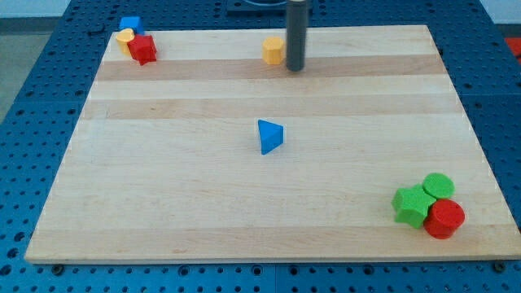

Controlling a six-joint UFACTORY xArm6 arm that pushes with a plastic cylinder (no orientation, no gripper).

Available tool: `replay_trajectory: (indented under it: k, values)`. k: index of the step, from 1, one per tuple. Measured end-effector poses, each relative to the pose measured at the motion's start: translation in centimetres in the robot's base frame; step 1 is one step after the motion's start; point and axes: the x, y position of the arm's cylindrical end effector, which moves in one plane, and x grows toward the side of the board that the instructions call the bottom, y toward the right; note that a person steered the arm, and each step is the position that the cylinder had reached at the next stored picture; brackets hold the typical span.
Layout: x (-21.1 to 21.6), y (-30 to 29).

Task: Move the yellow hexagon closer to the group of bocks

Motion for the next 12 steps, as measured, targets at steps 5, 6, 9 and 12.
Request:
replay_trajectory:
  k: [5, 6, 9, 12]
  values:
    - [-0.5, -6.9]
    - [0.6, -8.2]
    - [1.8, -14.3]
    - [0.2, -18.2]
